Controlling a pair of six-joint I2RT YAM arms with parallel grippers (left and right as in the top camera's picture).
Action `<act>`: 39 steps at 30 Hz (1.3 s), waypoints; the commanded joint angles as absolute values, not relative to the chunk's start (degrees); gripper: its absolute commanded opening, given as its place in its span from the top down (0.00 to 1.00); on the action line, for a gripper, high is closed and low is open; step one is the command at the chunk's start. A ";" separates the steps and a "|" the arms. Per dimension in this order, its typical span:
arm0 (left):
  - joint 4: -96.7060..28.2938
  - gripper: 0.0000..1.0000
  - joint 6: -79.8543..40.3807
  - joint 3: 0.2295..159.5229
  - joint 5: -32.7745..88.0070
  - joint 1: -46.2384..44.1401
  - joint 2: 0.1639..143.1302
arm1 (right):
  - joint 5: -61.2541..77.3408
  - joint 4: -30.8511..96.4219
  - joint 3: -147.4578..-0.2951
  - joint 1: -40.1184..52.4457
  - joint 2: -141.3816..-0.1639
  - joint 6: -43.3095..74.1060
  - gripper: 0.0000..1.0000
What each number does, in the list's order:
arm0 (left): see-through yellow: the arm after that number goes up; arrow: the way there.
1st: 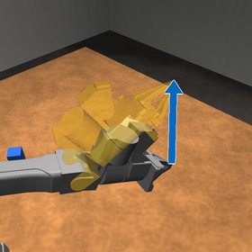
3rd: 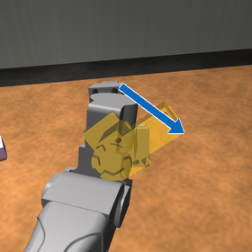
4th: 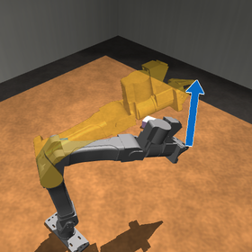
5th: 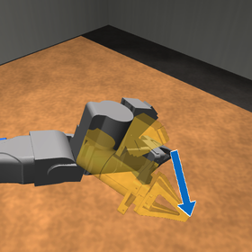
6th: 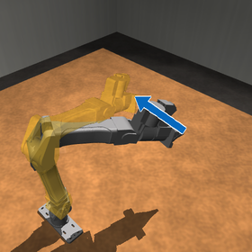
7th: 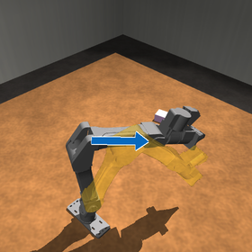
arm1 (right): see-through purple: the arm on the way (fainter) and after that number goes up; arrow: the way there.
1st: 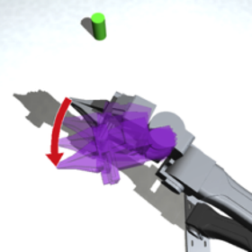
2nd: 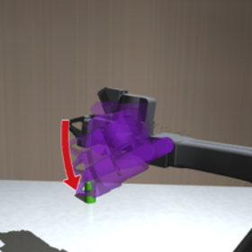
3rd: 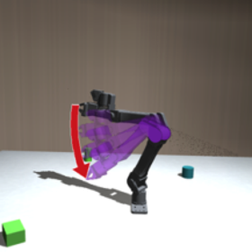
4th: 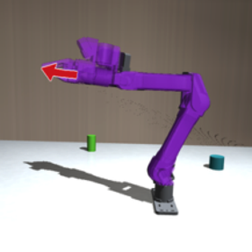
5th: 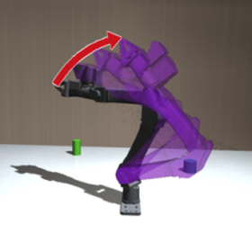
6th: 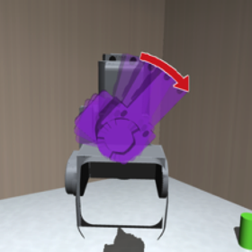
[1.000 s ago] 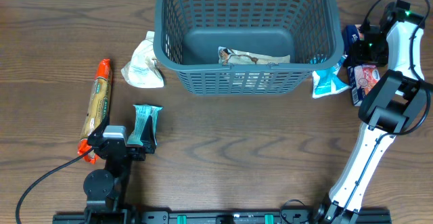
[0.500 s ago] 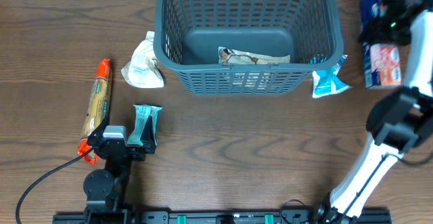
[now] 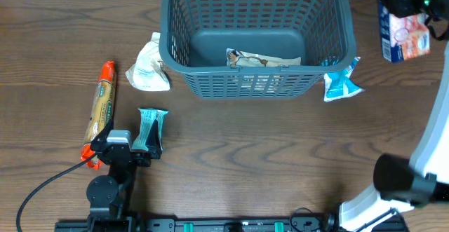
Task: Pack container
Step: 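Lift the tissue pack and place it into the basket with the right gripper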
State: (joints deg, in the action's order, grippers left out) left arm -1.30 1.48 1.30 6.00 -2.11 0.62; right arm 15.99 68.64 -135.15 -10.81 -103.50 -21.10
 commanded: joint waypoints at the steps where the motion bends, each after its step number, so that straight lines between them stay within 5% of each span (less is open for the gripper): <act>1: -3.20 0.01 1.17 0.23 7.09 -2.28 0.21 | 20.67 67.55 -135.76 -5.43 -98.85 -31.07 0.99; 11: -3.20 0.01 1.17 0.23 7.09 -2.28 0.21 | 23.00 66.30 -135.74 11.51 -98.74 -55.22 0.99; 39: -3.20 0.01 1.17 0.23 8.56 -2.28 0.21 | 26.41 69.87 -135.74 14.15 -127.22 -63.09 0.99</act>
State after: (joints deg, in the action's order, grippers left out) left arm -1.26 1.48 1.30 6.76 -2.11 0.62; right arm 24.05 68.93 -135.15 12.95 -125.34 -61.89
